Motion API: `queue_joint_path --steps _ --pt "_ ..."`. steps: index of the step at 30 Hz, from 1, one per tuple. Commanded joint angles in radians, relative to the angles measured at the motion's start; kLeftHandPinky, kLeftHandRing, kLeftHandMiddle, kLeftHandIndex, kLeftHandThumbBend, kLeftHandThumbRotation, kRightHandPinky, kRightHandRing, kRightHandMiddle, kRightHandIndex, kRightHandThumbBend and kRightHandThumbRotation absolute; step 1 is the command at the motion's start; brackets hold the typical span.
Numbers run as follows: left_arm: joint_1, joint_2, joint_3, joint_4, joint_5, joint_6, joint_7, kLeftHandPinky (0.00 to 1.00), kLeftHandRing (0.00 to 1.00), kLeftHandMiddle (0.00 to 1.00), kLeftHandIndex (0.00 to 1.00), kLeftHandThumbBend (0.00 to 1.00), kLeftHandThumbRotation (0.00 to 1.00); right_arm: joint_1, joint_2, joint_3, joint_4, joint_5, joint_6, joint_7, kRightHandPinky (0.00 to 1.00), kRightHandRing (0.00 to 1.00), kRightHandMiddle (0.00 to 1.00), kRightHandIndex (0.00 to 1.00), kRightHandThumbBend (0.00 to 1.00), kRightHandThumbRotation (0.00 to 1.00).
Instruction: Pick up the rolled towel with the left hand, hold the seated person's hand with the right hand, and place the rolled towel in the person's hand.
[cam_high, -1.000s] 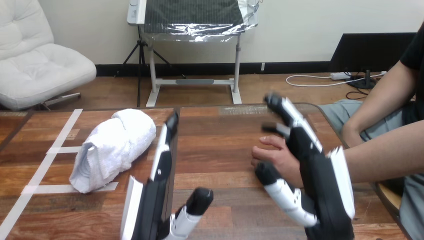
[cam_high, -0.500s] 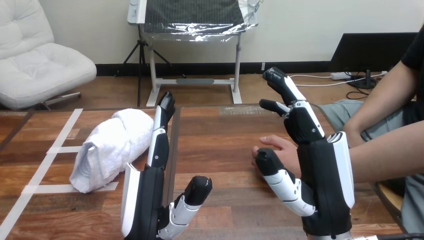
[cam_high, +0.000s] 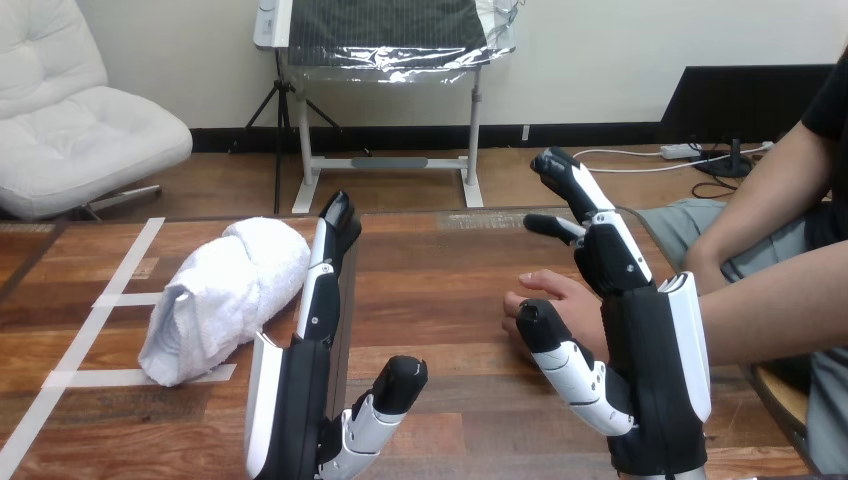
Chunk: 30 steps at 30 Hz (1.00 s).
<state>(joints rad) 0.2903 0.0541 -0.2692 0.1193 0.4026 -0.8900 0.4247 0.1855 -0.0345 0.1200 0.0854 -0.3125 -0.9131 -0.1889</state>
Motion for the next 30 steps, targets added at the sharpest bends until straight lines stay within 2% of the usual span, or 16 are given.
queue_joint_path --steps 1,17,30 --pt "-0.026 -0.060 0.006 -0.004 0.012 -0.011 0.011 0.99 0.95 0.98 0.99 0.76 0.97 -0.031 0.019 -0.001 -0.008 -0.002 -0.007 -0.008 0.74 0.90 0.93 0.86 0.63 0.76" --pt "-0.019 -0.061 -0.005 -0.014 -0.019 0.002 -0.005 0.93 0.90 0.94 0.96 0.80 0.97 -0.029 0.023 0.000 -0.007 -0.014 -0.011 -0.011 0.70 0.89 0.93 0.86 0.61 0.72" --pt "-0.029 -0.064 -0.013 0.010 -0.055 -0.034 -0.019 0.86 0.88 0.91 0.92 0.80 0.95 -0.021 0.020 0.000 -0.008 -0.022 -0.009 -0.013 0.70 0.89 0.92 0.86 0.58 0.69"
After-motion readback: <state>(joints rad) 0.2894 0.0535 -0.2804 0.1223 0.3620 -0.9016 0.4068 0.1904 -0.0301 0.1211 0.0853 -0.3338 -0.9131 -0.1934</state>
